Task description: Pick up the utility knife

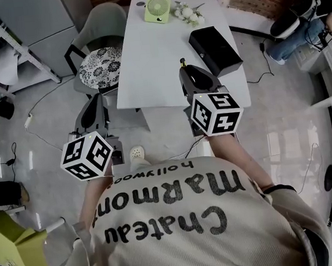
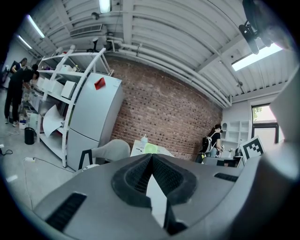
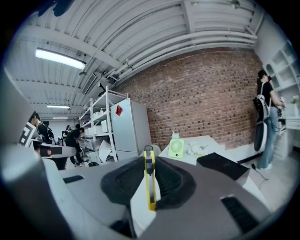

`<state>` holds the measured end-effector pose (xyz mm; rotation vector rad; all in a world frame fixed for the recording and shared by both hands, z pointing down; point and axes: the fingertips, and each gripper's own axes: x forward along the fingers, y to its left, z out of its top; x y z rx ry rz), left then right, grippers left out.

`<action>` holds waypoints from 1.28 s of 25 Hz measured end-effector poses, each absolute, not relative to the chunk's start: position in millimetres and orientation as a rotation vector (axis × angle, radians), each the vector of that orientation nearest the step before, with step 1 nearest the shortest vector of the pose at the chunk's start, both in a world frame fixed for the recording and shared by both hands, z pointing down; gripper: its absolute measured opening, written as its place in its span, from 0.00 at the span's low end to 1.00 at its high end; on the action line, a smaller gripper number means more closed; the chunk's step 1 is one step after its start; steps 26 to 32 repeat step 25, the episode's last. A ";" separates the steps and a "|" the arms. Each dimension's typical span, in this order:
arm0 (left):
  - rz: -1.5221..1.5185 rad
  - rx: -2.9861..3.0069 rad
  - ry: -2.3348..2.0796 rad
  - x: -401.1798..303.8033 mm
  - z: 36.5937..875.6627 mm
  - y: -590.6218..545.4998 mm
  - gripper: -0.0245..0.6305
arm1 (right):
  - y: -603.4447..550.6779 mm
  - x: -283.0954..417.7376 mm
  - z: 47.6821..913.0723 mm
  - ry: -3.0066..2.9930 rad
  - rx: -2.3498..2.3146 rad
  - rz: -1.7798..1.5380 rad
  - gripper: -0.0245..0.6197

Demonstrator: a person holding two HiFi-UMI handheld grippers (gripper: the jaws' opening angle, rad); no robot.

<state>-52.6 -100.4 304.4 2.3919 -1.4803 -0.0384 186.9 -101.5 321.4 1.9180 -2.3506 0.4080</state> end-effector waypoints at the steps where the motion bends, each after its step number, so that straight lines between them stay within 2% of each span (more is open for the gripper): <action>1: -0.037 2.389 -1.483 -52.7 304.9 -98.5 0.04 | -100.2 186.6 322.2 -2.352 1.913 0.410 0.15; 32: -0.045 2.367 -1.502 -46.0 311.2 -84.1 0.04 | -88.9 192.6 330.4 -2.365 1.876 0.414 0.15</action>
